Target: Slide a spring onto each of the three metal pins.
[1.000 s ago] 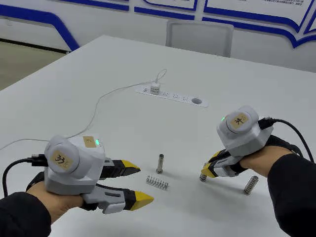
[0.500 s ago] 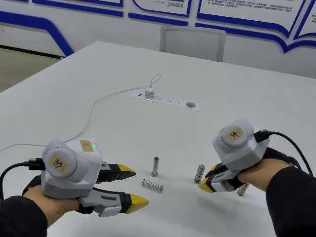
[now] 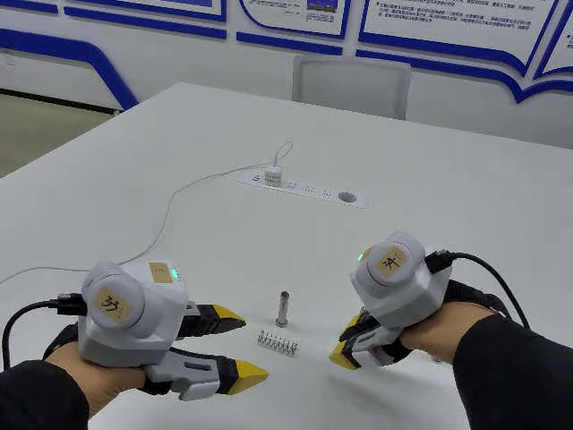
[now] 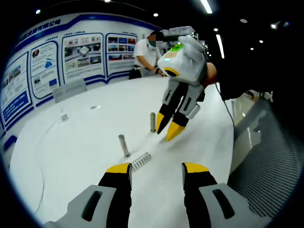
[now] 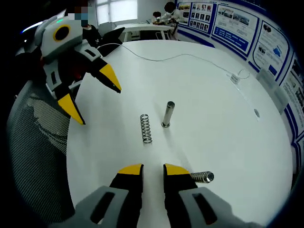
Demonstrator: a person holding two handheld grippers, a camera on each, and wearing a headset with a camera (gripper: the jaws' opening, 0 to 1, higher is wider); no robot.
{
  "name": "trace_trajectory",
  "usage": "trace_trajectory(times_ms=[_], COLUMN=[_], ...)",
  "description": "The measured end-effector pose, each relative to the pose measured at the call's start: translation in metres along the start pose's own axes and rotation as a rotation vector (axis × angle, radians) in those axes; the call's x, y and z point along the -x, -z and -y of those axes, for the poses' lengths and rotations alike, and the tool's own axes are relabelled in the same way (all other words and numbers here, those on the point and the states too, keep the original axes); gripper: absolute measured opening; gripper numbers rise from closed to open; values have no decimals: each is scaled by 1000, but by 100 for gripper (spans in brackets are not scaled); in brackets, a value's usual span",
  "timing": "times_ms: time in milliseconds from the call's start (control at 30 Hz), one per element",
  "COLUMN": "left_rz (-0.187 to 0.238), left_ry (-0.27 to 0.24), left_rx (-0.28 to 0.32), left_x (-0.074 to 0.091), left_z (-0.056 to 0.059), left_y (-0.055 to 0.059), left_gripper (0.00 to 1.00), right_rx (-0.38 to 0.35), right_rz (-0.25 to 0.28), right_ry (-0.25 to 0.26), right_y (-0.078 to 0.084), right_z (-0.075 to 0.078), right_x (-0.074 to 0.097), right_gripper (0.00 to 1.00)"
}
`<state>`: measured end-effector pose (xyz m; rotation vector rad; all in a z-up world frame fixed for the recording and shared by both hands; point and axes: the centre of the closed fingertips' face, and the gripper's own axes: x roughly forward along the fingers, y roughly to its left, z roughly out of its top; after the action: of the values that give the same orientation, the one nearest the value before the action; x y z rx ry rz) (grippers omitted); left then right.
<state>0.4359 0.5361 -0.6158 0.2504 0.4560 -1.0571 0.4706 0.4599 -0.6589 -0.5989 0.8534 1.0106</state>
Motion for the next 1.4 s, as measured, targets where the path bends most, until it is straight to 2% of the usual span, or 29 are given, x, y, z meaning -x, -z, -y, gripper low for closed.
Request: trace_trajectory(times_ms=[200, 400, 933, 1133, 1400], left_rz=[-13, -15, -10, -9, -13], left_ry=[5, 5, 7, 9, 11], left_rx=[-1, 1, 10, 9, 0], left_x=[-2, -2, -1, -1, -2], left_z=[1, 1, 2, 3, 4], left_y=[3, 4, 4, 4, 4], left_gripper=[44, 43, 43, 43, 43], right_rx=[24, 40, 51, 27, 41], right_rz=[25, 29, -17, -33, -29], right_ry=[-38, -53, -80, -89, -83], right_y=[-17, -26, -25, -20, -22], right_z=[-10, -12, -12, -12, -14], right_x=[-14, -27, -49, -49, -46], right_gripper=[18, 18, 15, 13, 12])
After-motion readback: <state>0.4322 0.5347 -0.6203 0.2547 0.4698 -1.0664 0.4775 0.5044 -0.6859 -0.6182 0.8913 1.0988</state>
